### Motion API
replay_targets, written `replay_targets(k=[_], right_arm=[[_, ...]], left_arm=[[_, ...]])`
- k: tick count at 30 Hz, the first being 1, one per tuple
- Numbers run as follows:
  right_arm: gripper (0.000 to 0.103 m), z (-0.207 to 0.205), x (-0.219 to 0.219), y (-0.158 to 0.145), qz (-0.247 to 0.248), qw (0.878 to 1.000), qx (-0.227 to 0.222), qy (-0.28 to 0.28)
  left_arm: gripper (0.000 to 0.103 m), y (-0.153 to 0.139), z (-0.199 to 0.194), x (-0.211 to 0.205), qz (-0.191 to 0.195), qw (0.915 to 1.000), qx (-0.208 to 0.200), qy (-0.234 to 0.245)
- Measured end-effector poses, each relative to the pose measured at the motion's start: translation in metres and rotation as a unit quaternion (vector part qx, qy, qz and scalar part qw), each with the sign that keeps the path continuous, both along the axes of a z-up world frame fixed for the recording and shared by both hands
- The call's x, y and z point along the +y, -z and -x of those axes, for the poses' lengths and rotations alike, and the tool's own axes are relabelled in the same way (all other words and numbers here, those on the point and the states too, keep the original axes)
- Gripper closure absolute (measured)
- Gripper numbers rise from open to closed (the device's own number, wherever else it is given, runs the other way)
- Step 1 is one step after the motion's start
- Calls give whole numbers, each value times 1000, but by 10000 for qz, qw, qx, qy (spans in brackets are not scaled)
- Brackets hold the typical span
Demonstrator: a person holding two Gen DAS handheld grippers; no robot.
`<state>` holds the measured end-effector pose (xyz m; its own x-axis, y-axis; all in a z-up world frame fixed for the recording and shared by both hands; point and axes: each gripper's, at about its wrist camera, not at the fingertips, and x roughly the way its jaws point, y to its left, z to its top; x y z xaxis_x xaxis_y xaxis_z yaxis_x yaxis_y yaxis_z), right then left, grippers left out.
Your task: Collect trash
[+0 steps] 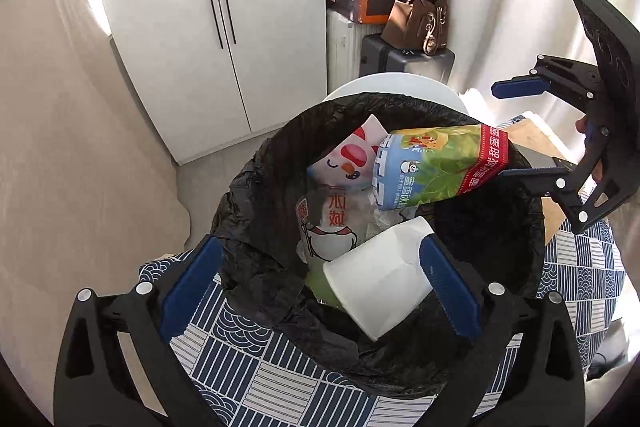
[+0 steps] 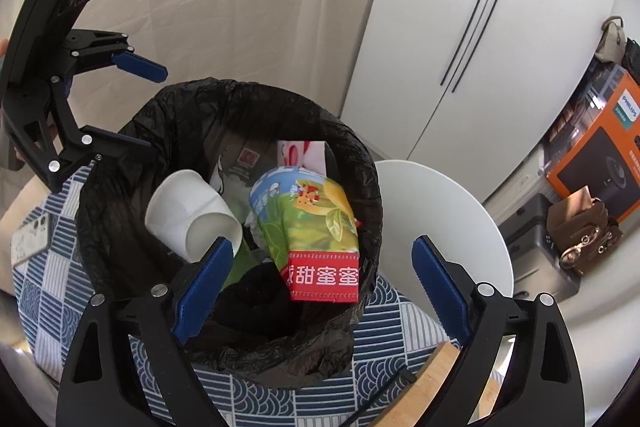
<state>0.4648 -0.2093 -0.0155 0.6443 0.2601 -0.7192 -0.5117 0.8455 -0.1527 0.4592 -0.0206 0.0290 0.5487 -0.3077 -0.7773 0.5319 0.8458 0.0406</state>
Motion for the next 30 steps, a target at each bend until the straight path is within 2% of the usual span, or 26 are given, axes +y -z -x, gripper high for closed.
replay_targets(k=[9, 18, 26, 30], right_arm=[[16, 43, -15, -10, -307, 9992, -92, 243], [15, 102, -20, -16, -541, 9976, -174, 384], [15, 154, -29, -9, -689, 9961, -122, 530], [15, 177, -32, -4, -702, 9957, -115, 593]], left_arm=[[6, -12, 55, 7, -194, 9994, -239, -162], [6, -15, 119, 8, -150, 9987, -419, -246], [6, -1, 170, 13, -62, 9990, -235, -374], [6, 4, 198, 14, -70, 9989, -285, -370]])
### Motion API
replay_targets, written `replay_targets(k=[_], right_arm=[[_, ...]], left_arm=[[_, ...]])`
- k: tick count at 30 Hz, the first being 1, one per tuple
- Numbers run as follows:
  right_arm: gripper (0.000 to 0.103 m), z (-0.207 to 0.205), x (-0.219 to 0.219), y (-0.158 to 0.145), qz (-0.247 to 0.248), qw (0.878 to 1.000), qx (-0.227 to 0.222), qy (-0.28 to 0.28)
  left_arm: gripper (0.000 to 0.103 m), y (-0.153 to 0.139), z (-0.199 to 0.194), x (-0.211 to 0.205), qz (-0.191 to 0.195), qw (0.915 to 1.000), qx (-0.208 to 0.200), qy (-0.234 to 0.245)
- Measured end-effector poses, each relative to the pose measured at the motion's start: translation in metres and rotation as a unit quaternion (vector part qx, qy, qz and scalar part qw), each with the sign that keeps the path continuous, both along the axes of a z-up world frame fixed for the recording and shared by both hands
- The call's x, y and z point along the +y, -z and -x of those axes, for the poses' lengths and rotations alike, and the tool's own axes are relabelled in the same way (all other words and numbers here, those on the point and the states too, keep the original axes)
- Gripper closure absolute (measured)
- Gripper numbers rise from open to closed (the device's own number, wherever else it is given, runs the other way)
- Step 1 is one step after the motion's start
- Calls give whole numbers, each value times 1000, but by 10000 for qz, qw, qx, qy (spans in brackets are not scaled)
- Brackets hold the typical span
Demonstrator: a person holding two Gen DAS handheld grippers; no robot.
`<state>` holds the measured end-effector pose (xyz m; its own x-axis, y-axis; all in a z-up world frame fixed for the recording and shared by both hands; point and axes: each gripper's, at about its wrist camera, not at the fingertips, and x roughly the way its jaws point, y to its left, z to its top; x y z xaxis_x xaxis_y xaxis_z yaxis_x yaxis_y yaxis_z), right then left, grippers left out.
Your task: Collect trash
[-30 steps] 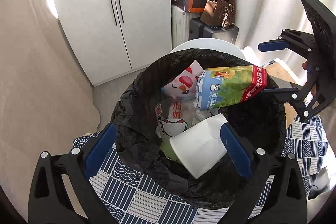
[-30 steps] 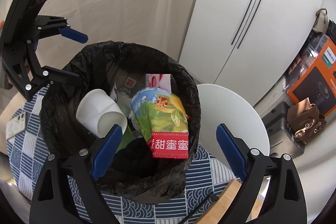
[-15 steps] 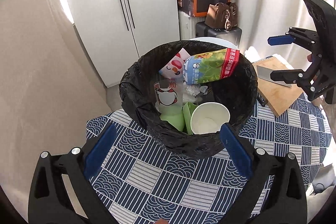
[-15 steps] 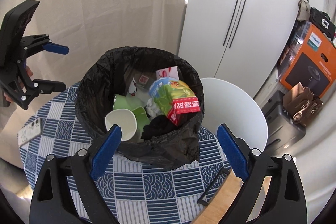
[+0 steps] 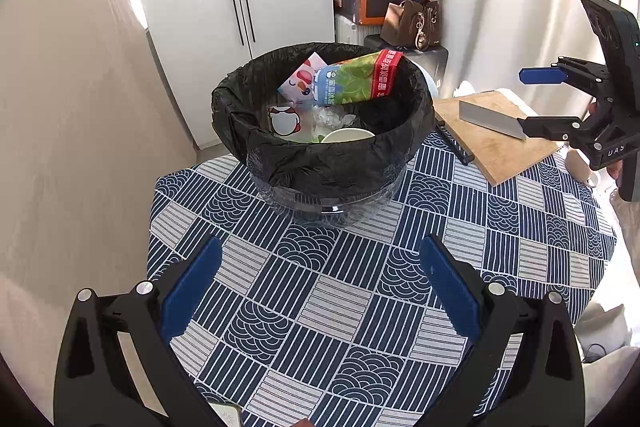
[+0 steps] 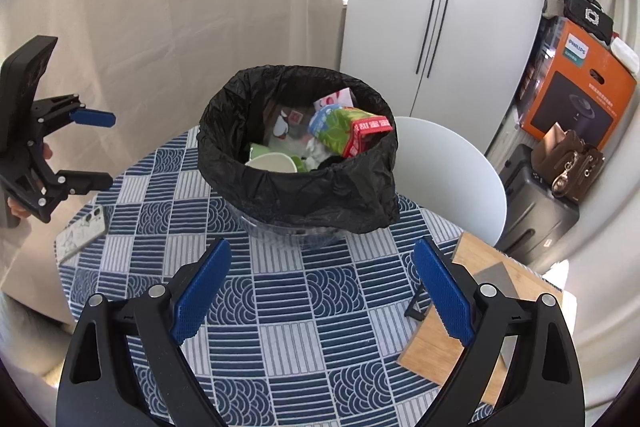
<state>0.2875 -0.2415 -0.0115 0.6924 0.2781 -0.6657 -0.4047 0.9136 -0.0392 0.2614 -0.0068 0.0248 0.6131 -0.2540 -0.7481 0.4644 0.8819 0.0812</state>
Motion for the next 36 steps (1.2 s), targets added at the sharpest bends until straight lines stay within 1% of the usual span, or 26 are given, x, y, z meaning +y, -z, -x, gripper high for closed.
replay_targets(k=[6, 14, 20, 25, 28, 36], right_arm=[[14, 27, -5, 6, -33, 10000, 20, 77], [14, 51, -15, 9, -95, 9998, 7, 183], [14, 60, -21, 7, -118, 9996, -10, 238], [14, 63, -23, 4, -119, 9996, -43, 253], [14, 65, -25, 3, -111, 9996, -58, 261], [14, 68, -25, 0, -99, 9995, -92, 290]], left_arm=[[6, 4, 29, -1, -26, 10000, -23, -5], [6, 5, 51, -4, -7, 10000, -53, 6], [6, 4, 57, -6, -29, 10000, -64, 6], [6, 5, 61, -7, -46, 10000, -68, 1], [6, 4, 62, -7, 10, 10000, -62, 7], [6, 4, 64, -9, -43, 10000, -65, 12]])
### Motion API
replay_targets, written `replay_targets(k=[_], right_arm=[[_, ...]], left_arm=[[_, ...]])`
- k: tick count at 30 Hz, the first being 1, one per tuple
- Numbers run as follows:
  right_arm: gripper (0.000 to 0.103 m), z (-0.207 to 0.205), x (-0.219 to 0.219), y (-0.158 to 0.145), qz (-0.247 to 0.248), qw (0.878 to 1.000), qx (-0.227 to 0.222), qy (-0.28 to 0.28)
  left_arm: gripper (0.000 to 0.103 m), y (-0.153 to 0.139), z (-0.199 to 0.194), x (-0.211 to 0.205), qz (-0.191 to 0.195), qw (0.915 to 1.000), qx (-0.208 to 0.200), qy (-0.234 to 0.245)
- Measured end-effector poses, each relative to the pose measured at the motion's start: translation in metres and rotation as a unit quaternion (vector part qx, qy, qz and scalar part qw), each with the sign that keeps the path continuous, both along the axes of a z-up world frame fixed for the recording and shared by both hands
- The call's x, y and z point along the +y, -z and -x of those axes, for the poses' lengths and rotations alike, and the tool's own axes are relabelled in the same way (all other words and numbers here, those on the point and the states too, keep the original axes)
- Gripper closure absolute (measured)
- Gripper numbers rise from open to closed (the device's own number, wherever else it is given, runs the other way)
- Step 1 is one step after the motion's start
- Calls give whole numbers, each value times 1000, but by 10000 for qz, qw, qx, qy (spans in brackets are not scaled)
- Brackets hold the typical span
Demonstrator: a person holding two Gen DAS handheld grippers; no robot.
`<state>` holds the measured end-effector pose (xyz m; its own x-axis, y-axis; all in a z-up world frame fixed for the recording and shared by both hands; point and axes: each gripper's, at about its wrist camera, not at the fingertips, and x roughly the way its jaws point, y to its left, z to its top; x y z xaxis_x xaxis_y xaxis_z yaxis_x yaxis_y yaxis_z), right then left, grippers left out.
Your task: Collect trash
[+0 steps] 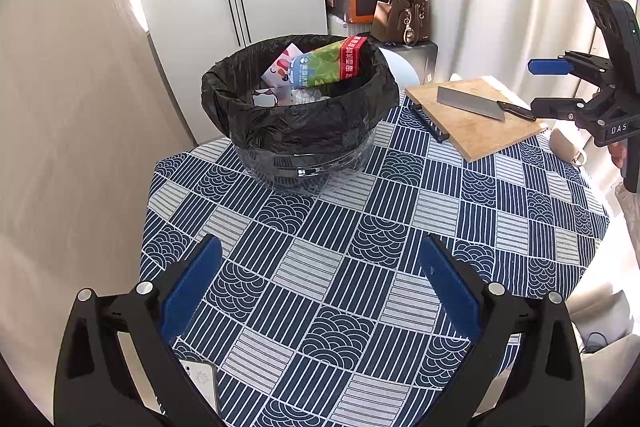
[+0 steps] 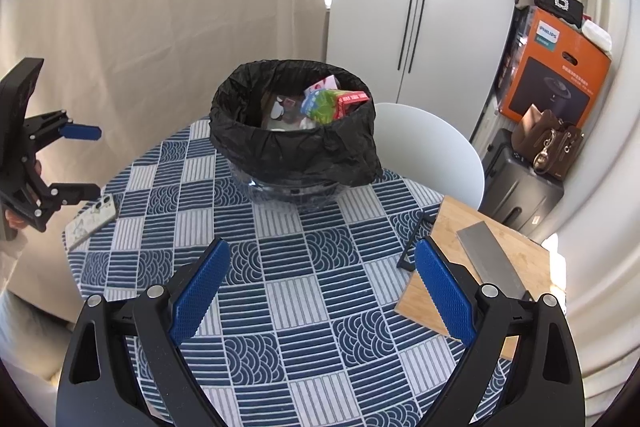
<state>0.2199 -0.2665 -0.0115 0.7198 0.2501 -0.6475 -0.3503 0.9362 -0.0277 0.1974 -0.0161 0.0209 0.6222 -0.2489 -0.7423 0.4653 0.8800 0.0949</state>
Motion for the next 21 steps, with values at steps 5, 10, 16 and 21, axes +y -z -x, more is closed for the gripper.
replay_targets(k=[5, 10, 16, 21], right_arm=[[14, 2, 2, -1, 17, 10000, -11, -35], [14, 3, 4, -1, 39, 10000, -11, -43], [14, 4, 3, -1, 36, 10000, -10, -9], [14, 6, 3, -1, 26, 10000, -7, 0]], left_arm=[[6, 1, 1, 0, -31, 10000, 56, 26], [6, 1, 4, 2, -42, 10000, 52, 6], [6, 1, 3, 3, -87, 10000, 42, -22], [6, 0, 5, 1, -60, 10000, 26, 7]])
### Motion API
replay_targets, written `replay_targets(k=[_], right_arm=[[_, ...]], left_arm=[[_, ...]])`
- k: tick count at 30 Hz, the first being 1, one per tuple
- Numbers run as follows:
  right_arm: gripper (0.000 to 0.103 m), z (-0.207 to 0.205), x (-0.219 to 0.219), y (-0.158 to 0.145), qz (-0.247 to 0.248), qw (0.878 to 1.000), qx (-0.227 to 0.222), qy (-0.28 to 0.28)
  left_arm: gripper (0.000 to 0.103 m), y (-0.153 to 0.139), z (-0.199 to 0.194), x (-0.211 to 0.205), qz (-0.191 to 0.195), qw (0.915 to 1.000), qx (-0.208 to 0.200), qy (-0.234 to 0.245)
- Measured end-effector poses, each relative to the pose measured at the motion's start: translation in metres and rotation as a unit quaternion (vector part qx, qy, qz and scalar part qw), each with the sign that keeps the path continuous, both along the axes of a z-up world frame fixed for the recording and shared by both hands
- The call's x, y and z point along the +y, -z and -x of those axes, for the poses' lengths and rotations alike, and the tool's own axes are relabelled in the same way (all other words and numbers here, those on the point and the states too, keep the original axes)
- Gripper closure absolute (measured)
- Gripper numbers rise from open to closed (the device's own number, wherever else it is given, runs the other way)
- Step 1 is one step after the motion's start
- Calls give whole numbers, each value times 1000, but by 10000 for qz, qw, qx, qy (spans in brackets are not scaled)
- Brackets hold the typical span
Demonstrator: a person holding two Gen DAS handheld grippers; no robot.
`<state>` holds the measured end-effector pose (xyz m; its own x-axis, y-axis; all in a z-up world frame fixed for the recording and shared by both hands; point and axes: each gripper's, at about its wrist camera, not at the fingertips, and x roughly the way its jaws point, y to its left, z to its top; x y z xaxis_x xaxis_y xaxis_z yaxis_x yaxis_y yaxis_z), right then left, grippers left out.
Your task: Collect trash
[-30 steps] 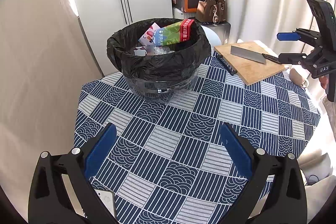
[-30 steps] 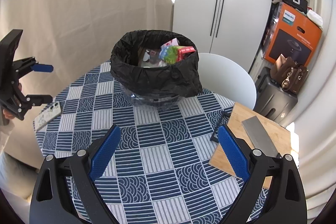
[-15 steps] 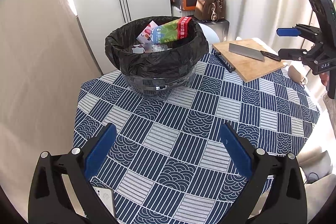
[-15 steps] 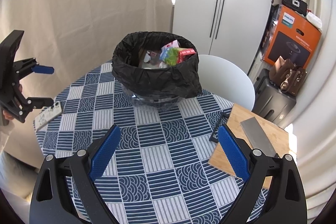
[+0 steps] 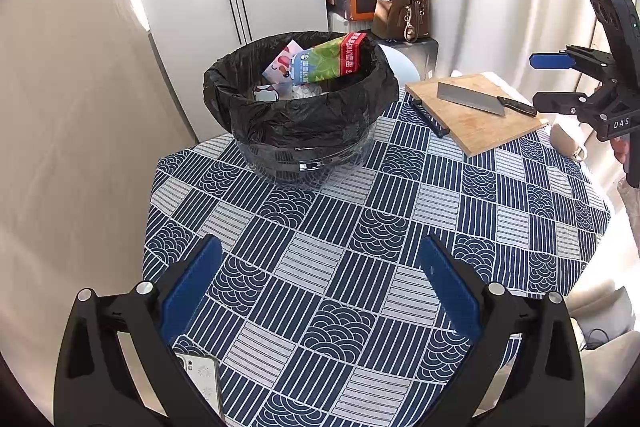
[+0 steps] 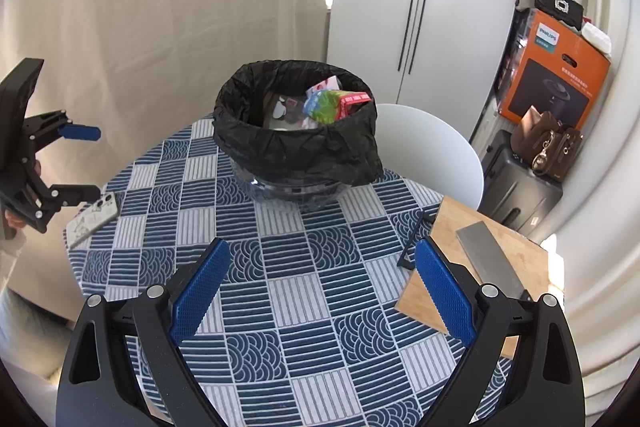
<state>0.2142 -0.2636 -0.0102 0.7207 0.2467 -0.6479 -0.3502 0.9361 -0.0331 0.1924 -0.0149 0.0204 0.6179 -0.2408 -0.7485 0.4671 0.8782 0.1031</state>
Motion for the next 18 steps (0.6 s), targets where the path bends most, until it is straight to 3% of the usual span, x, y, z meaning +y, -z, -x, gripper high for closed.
replay_targets(k=[18], right_arm=[[14, 1, 1, 3, 10, 10000, 40, -35]], left_arm=[[6, 0, 4, 1, 36, 10000, 53, -6]])
